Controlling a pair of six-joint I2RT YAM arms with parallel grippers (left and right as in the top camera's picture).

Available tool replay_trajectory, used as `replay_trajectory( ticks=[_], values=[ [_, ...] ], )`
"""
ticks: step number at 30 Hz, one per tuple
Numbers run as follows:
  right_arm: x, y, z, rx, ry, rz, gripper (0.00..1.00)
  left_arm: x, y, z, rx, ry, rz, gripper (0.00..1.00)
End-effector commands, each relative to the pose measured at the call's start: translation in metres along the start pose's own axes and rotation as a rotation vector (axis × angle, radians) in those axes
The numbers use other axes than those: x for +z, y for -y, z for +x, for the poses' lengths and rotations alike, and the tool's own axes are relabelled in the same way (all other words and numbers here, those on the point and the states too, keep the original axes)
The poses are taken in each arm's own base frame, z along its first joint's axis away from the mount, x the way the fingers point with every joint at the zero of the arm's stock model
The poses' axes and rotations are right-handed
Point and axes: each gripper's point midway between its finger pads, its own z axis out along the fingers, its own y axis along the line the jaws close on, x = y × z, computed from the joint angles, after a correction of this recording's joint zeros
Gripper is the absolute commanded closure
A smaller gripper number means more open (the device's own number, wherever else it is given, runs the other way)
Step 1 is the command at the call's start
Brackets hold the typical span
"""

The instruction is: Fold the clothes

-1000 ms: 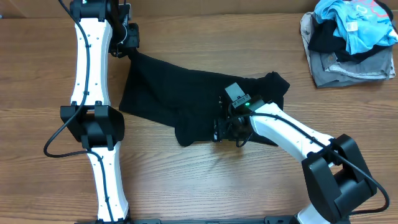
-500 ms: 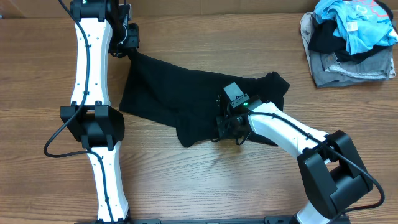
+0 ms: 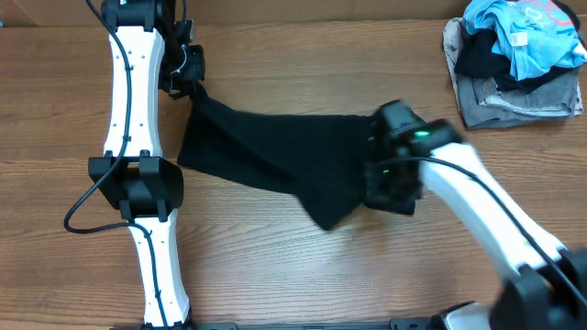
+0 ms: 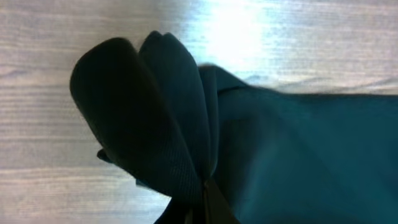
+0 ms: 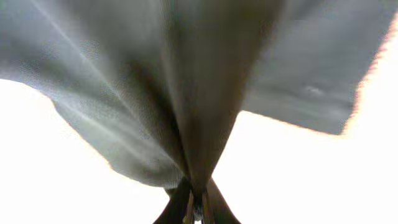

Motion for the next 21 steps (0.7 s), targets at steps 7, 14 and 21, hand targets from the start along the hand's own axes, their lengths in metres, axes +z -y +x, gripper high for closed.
replay_trajectory(
  ticks=[7,14,21],
  values=[
    [-0.037,0.026,-0.028,-0.007,0.128,-0.084,0.96,-0.027,0.029,-0.006,0.042,0.086,0.029,0.96],
    [-0.035,0.040,-0.092,0.013,0.328,-0.071,0.96,-0.011,0.047,-0.027,0.090,0.147,0.027,0.96],
    [-0.038,0.041,-0.136,0.013,0.468,-0.093,0.00,0.006,0.047,-0.046,0.093,0.191,0.013,0.96]
  ],
)
